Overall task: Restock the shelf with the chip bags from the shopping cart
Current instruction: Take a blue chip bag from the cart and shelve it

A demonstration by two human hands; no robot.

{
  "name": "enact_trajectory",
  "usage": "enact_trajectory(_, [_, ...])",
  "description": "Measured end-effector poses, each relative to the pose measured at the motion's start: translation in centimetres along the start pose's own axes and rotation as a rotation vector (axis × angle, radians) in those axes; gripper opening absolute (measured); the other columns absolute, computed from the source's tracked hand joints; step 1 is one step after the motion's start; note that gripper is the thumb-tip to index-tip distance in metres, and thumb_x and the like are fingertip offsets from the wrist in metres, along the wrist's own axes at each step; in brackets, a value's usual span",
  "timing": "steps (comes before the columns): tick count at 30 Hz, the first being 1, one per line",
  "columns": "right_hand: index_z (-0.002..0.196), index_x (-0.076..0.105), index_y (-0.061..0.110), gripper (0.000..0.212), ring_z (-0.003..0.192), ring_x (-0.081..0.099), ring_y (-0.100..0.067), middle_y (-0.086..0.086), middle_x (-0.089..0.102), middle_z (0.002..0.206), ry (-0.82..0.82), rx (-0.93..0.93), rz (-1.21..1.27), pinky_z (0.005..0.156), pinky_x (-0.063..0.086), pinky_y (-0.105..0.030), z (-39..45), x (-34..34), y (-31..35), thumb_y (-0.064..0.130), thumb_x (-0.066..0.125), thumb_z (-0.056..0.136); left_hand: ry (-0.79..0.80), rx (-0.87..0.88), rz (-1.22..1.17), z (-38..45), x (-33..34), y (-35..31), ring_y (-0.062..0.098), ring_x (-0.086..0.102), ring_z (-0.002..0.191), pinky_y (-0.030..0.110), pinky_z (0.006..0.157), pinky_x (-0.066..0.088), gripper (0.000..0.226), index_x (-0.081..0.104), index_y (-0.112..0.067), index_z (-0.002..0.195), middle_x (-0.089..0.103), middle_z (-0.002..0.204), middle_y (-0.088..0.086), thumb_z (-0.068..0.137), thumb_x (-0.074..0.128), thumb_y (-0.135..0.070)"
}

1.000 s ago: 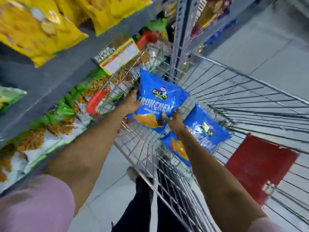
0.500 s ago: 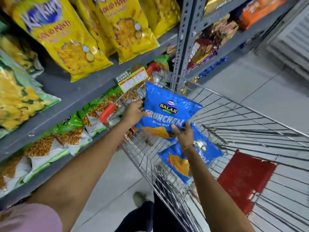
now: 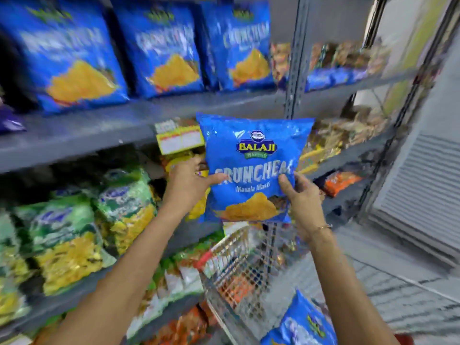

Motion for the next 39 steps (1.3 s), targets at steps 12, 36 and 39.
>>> enact_trajectory(12, [0.102,0.069,0.013,0.026,0.097,0.068,-0.025,-0.010,0.072,0.105,0.181,-0.174,0.230,0.088,0.054,-0.041,4.7,16.1,18.2,0.029,0.066,0.082,-0.325,0.151,-0.030,0.3,-20.1,-13.0,0.017,0.070,0.092,0.039,0.079,0.058,0.047,0.070,-0.017,0.102,0.074,0.105,0.004,0.062,0.082,-0.038])
enact_trajectory(36, [0.136,0.042,0.008,0.064,0.108,0.049,-0.019,-0.002,0.051,0.133,0.478,-0.083,0.024,0.078,0.043,-0.027,16.5,34.8,15.5,0.043,0.057,0.085,-0.688,-0.045,0.159,9.5,-31.5,-5.0,0.019,0.061,0.109,0.031,0.086,0.048,0.050,0.050,-0.012,0.126,0.064,0.126,0.005,0.086,0.060,-0.039])
enact_trajectory(39, [0.134,0.045,0.009,0.057,0.120,0.050,-0.020,-0.006,0.051,0.138,0.410,-0.200,-0.040,0.093,0.044,-0.034,15.7,33.7,15.4,0.040,0.056,0.087,-0.739,-0.011,0.309,7.4,-30.3,-4.9,0.023,0.051,0.122,0.038,0.098,0.044,0.054,0.038,-0.010,0.135,0.051,0.138,0.007,0.090,0.053,-0.037])
Point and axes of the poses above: each hand's wrist, its own z-axis towards the middle knuckle, its own x-axis out of the palm, y = z × x, the point moved 10 cm from there along z, towards the middle knuckle
